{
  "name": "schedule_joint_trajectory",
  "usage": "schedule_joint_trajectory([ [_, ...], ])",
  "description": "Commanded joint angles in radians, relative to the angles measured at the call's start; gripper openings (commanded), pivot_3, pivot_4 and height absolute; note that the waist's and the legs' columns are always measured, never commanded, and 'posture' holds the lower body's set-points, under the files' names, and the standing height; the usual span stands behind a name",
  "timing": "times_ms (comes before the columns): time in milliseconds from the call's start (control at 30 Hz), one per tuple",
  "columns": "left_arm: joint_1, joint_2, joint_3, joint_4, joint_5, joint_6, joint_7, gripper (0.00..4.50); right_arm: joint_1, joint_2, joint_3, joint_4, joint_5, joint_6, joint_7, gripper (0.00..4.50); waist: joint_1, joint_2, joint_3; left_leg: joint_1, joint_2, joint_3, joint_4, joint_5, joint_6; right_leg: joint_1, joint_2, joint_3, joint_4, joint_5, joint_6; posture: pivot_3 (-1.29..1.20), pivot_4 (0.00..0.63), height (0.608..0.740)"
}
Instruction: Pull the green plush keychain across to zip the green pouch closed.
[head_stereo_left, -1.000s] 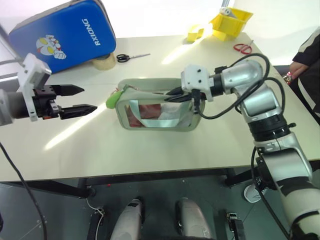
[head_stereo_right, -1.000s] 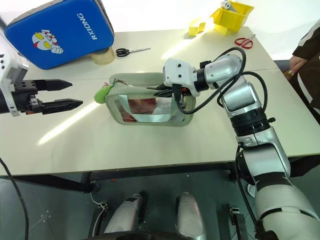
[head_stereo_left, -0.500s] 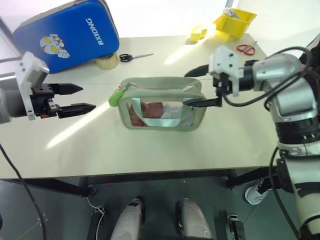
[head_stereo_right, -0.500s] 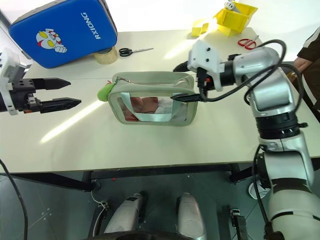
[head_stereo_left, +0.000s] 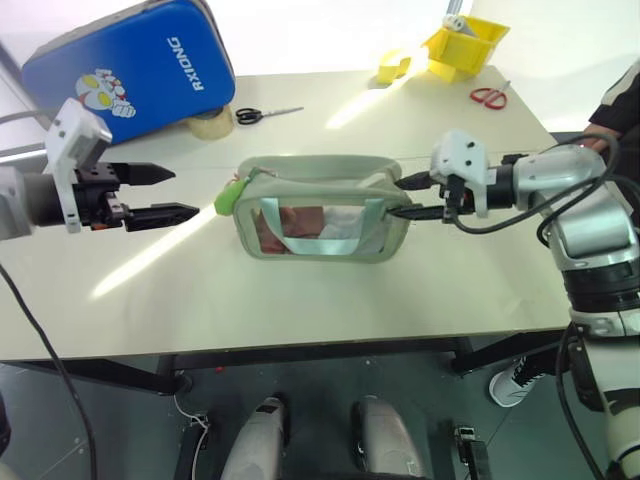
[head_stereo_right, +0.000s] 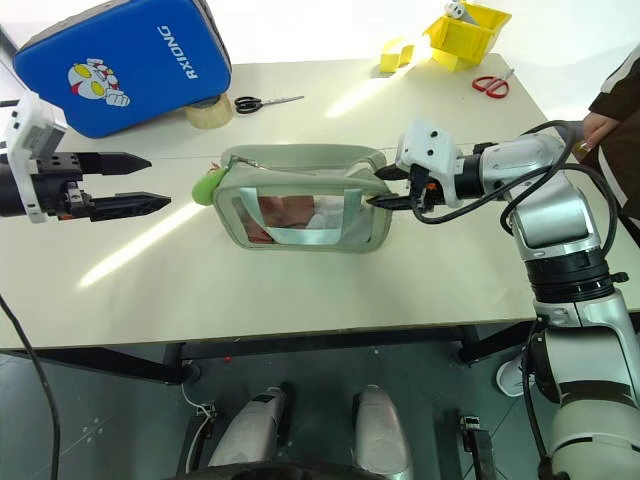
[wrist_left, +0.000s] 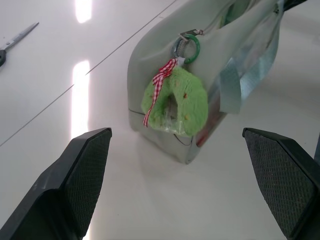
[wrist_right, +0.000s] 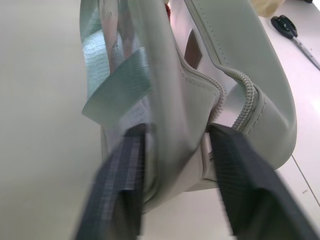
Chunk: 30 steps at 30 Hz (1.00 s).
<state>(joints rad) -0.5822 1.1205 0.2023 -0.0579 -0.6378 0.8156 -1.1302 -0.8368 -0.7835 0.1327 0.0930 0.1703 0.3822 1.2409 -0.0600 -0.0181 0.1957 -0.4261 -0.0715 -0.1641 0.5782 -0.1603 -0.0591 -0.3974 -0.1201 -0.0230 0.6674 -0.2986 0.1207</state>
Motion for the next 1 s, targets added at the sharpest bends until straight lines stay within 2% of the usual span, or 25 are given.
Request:
schedule_joint_trajectory([
  [33, -0.014, 0.005, 0.011, -0.004, 0.007, -0.017, -0.004, 4.50, -0.024, -0.005, -0.033, -0.020, 0.012, -0.007, -0.019, 0.03, 0.001, 0.000, 0.000, 0.000, 0.000, 0.000, 0.000, 0.000, 0.000, 0.000, 0.000, 0.000, 0.000, 0.000, 0.000, 0.00, 0.150, 0.740],
  [267, -0.015, -0.008, 0.003, -0.007, 0.009, -0.014, -0.002, 4.50, -0.023, 0.000, -0.031, -0.027, 0.015, -0.011, -0.033, 0.03, 0.002, 0.000, 0.000, 0.000, 0.000, 0.000, 0.000, 0.000, 0.000, 0.000, 0.000, 0.000, 0.000, 0.000, 0.000, 0.00, 0.150, 0.740],
  [367, -0.019, -0.036, -0.011, 0.022, 0.006, -0.008, 0.001, 4.50, -0.024, 0.004, -0.034, -0.043, 0.026, 0.001, -0.033, 0.03, 0.002, 0.000, 0.000, 0.000, 0.000, 0.000, 0.000, 0.000, 0.000, 0.000, 0.000, 0.000, 0.000, 0.000, 0.000, 0.00, 0.150, 0.740],
  [633, -0.080, -0.174, -0.108, 0.164, 0.109, -0.106, 0.038, 4.50, -0.034, 0.019, -0.028, -0.047, 0.027, 0.005, -0.043, 0.03, 0.002, 0.000, 0.000, 0.000, 0.000, 0.000, 0.001, 0.000, 0.000, 0.000, 0.000, 0.000, 0.000, 0.000, 0.000, 0.00, 0.150, 0.740],
  [800, -0.091, -0.200, -0.123, 0.149, 0.103, -0.090, 0.017, 4.50, -0.033, 0.020, -0.028, -0.050, 0.028, 0.010, -0.048, 0.03, 0.002, 0.000, 0.000, 0.000, 0.000, 0.000, 0.001, 0.000, 0.000, 0.000, 0.000, 0.000, 0.000, 0.000, 0.000, 0.00, 0.150, 0.740],
  [900, -0.091, -0.212, -0.125, 0.141, 0.106, -0.091, 0.019, 3.62, -0.034, 0.025, -0.026, -0.045, 0.025, 0.007, -0.054, 0.00, 0.002, 0.000, 0.000, 0.000, 0.000, 0.000, 0.001, 0.000, 0.000, 0.000, 0.000, 0.000, 0.000, 0.000, 0.000, 0.00, 0.150, 0.740],
  [1000, -0.100, -0.227, -0.121, 0.141, 0.114, -0.096, 0.035, 2.13, -0.038, 0.030, -0.022, -0.043, 0.023, 0.008, -0.058, 0.00, 0.003, 0.000, 0.000, 0.000, 0.000, 0.000, 0.001, 0.000, 0.000, 0.000, 0.000, 0.000, 0.000, 0.000, 0.000, 0.00, 0.150, 0.740],
])
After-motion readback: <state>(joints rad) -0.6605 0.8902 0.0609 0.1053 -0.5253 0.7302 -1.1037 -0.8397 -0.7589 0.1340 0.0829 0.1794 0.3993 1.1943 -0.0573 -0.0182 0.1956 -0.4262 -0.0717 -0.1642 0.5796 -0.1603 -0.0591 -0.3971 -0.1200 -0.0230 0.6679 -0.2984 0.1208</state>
